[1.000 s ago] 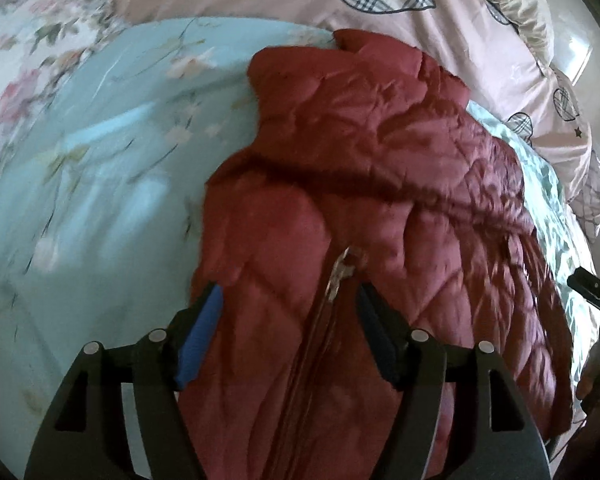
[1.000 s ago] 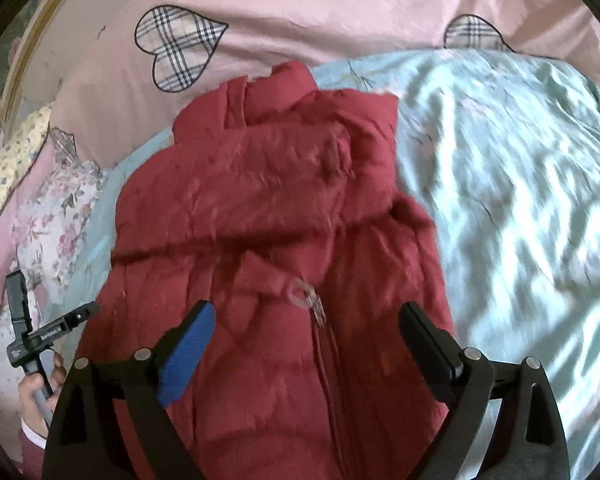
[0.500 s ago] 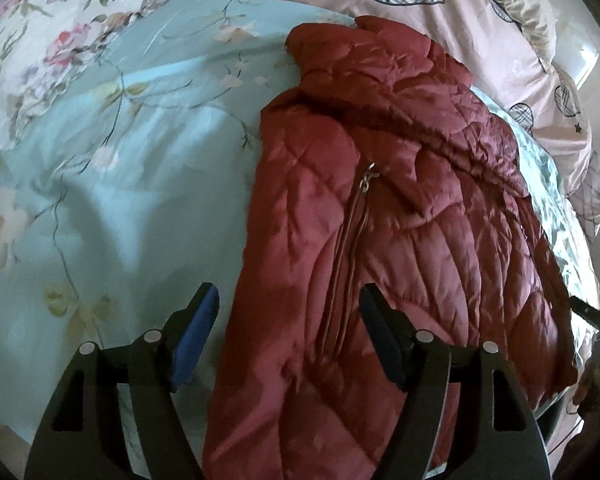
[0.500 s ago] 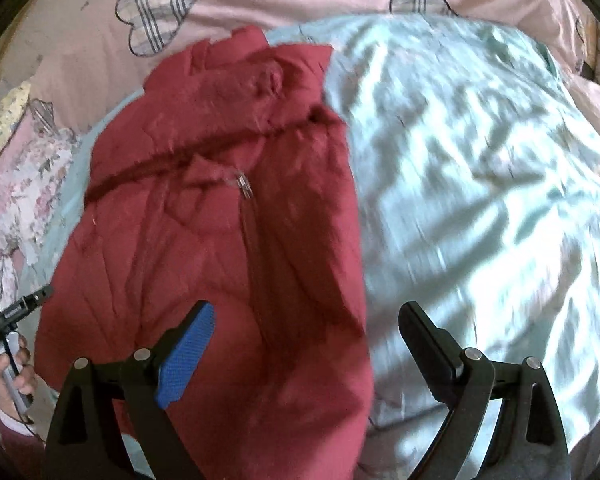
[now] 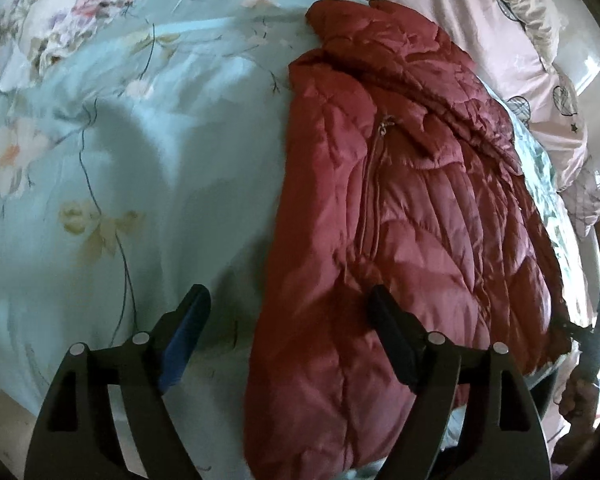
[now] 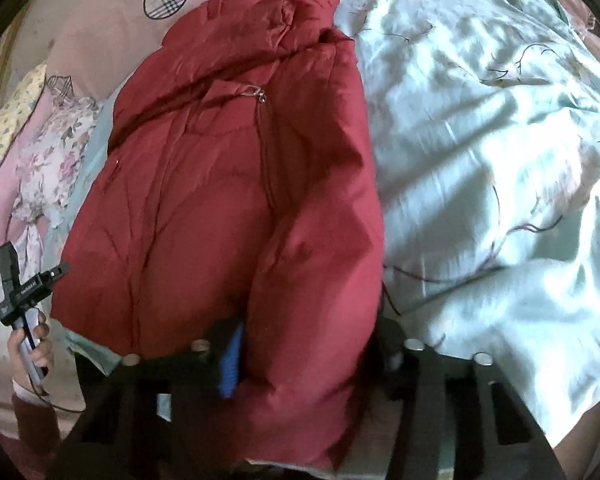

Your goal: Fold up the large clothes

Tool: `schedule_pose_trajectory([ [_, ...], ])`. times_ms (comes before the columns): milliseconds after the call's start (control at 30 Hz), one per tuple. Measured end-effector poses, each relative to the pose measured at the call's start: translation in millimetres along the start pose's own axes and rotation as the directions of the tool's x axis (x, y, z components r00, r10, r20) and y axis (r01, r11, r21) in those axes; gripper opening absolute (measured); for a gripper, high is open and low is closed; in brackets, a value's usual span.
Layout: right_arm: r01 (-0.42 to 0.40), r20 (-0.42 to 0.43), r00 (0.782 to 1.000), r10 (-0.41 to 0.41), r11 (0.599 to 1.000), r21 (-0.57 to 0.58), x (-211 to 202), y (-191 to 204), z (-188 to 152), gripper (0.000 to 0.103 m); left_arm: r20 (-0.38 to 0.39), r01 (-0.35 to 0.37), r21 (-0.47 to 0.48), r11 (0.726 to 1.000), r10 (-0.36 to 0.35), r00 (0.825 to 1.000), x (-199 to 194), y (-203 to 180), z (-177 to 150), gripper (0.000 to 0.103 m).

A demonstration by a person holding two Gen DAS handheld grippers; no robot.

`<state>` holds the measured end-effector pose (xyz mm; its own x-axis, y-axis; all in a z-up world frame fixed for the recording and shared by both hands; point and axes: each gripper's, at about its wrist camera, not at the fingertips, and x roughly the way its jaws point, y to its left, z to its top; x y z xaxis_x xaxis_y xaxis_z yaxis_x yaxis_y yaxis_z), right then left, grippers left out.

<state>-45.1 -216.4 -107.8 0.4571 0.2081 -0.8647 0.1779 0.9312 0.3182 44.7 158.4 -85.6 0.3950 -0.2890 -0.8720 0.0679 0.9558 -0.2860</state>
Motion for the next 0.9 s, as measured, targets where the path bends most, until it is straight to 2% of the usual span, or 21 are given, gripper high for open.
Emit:
schedule_pose_trajectory([
  [233,-0.026,0.009,1.000,0.025,1.000,0.011,-1,-1,-4,0.045,-0.030,0.092,0.001,0.996,-0.092,0.995,1,0,-19,0.082],
  [367,-0.037,0.011,0.999,0.037,0.999,0.026,2,-1,-5,0.047,-0.037,0.117,0.041,0.992,-0.116,0.993,3,-12,-25,0.080],
  [467,-0.056,0.016,0.998,0.056,0.997,0.046,2,-3,-7,0.047,-0.047,0.133,0.089,0.987,-0.129,0.991,4,-22,-26,0.059],
  [567,-0.056,0.023,0.998,0.056,0.998,0.037,1,-1,-8,0.048,-0.040,0.140,0.127,0.982,-0.136,0.990,0,-29,-26,0.042],
  [767,-0.054,0.034,0.998,0.053,0.998,0.028,0,0,-10,0.043,-0.031,0.132,0.153,0.979,-0.129,0.991,-5,-33,-27,0.035],
  [900,-0.068,0.049,0.997,0.067,0.998,0.016,-6,1,-12,0.033,-0.023,0.134,0.158,0.978,-0.132,0.991,-8,-33,-27,0.028],
])
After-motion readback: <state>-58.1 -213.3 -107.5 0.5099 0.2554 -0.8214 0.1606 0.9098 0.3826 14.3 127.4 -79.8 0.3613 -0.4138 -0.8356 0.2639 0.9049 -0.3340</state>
